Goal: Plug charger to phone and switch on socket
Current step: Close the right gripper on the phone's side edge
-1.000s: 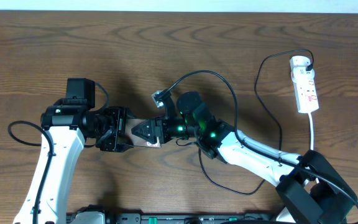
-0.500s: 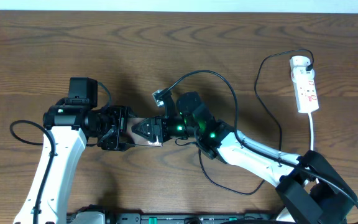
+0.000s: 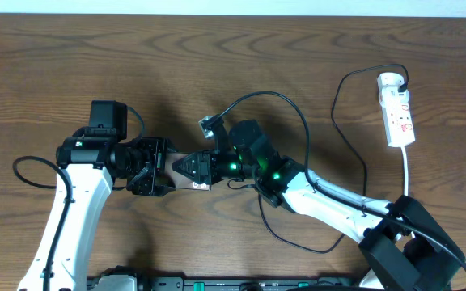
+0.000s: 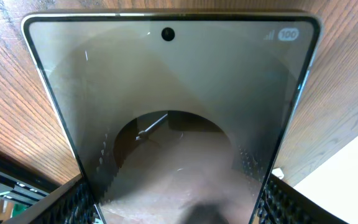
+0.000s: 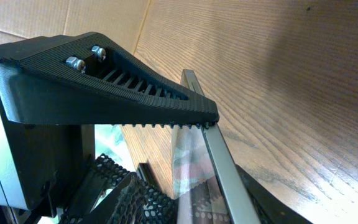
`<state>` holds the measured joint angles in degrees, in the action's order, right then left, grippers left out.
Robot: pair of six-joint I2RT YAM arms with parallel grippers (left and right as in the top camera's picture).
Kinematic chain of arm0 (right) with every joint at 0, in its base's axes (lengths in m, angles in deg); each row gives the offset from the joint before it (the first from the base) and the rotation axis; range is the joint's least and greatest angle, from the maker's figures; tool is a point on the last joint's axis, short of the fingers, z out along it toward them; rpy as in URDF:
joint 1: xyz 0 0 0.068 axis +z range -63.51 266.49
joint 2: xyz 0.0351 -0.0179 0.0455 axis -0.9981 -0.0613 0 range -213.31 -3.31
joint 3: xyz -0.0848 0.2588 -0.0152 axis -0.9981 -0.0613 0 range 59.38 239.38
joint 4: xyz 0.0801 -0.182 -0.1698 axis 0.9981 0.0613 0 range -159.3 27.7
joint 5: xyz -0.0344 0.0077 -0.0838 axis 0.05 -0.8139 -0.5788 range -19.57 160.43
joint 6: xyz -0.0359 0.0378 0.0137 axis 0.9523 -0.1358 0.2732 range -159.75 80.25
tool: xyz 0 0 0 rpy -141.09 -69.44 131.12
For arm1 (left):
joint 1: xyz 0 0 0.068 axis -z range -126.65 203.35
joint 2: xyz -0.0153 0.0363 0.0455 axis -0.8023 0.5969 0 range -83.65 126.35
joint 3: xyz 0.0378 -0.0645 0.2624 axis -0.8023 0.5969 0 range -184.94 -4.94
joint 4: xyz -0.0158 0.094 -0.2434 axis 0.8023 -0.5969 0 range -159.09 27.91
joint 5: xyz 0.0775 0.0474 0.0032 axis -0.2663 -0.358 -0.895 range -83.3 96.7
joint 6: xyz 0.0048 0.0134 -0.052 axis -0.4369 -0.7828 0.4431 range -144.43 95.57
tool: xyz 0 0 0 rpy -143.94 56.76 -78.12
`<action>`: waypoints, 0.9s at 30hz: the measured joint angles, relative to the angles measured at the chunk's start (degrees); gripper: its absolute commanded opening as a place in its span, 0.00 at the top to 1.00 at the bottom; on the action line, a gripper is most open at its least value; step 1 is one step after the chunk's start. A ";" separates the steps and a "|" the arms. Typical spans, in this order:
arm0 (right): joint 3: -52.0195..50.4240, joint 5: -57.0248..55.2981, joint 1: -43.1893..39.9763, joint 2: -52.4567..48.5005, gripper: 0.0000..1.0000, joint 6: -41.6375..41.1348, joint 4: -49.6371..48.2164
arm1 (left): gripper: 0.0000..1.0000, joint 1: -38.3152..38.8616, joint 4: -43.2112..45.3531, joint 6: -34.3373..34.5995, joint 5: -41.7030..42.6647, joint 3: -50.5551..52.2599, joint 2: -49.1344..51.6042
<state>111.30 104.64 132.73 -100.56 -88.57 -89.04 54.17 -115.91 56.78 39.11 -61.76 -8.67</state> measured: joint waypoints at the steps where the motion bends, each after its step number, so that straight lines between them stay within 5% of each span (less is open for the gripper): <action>1: 0.00 -0.04 0.00 0.00 0.62 0.00 0.00 | 0.93 0.00 0.00 0.00 0.02 0.00 0.00; 27: 0.00 -1.01 0.02 0.00 0.82 -0.22 0.28 | 0.93 0.02 -0.02 -0.02 0.04 0.00 0.00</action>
<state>111.30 103.64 132.75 -100.56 -88.79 -88.76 54.19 -115.94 56.76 39.15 -61.76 -8.67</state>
